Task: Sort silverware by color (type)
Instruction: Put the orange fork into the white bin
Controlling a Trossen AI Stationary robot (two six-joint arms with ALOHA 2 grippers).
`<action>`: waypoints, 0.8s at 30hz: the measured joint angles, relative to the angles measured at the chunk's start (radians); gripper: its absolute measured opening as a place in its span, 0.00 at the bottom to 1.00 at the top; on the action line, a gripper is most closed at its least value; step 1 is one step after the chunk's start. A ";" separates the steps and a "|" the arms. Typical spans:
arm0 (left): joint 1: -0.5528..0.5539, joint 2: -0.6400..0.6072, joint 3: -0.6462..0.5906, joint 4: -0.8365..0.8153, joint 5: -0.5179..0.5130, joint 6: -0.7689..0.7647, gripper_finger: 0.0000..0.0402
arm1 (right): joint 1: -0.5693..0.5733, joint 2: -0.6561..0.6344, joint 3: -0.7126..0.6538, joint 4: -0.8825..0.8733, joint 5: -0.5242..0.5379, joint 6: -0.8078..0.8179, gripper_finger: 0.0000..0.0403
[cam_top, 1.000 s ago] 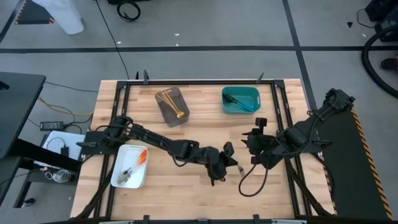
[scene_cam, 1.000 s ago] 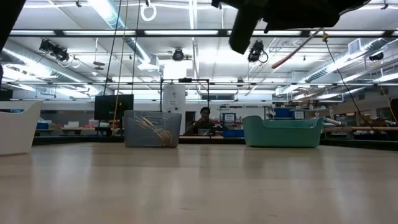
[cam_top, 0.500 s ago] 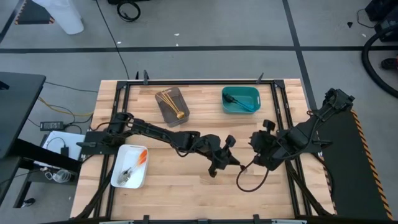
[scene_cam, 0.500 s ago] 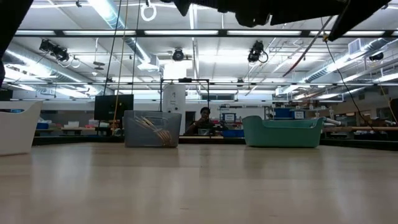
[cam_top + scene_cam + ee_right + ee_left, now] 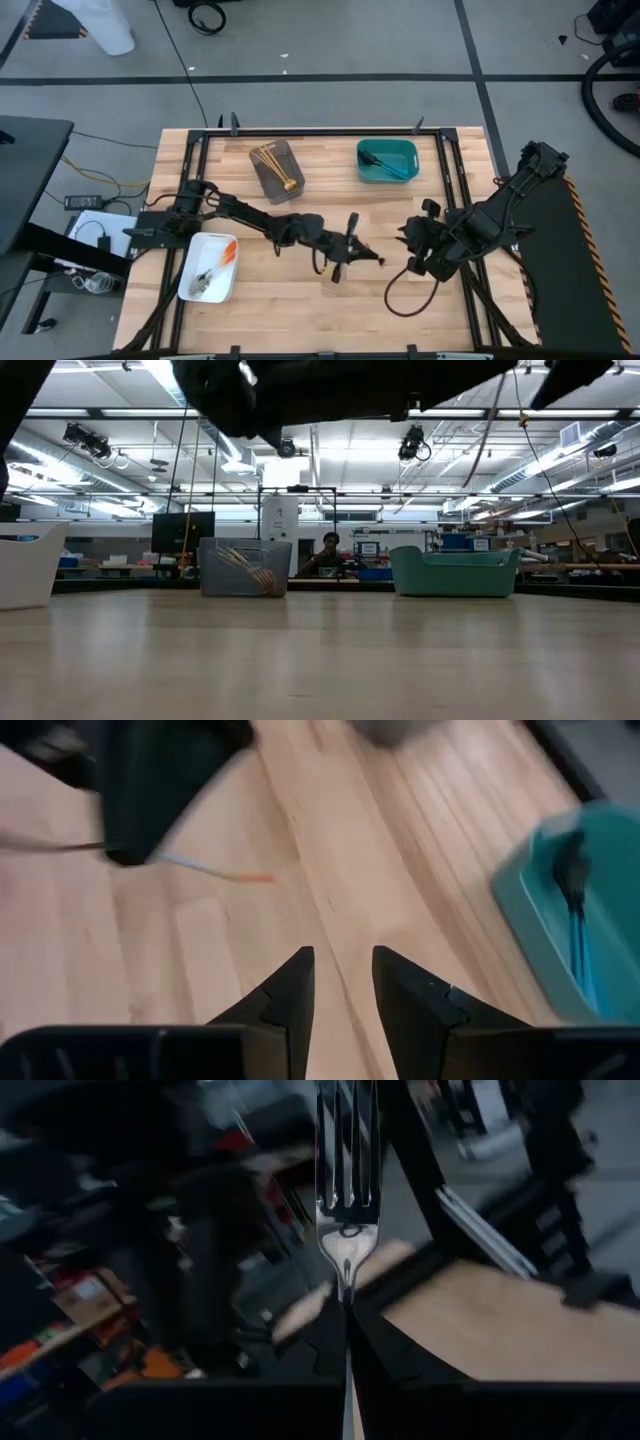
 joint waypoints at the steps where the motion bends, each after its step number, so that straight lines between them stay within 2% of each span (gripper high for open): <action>1: 0.004 0.000 -0.018 0.051 -0.001 -0.014 0.02 | 0.004 0.000 0.000 0.024 0.019 -0.021 0.28; 7: 0.024 0.000 -0.102 0.368 -0.082 -0.034 0.03 | 0.009 0.027 0.000 0.154 0.167 -0.143 0.28; 16: 0.049 0.000 -0.121 0.556 -0.137 -0.009 0.03 | -0.005 0.132 0.000 0.259 0.436 -0.310 0.31; 24: 0.054 0.000 -0.121 0.619 -0.199 -0.007 0.03 | -0.064 0.147 0.000 0.408 0.459 -0.409 0.47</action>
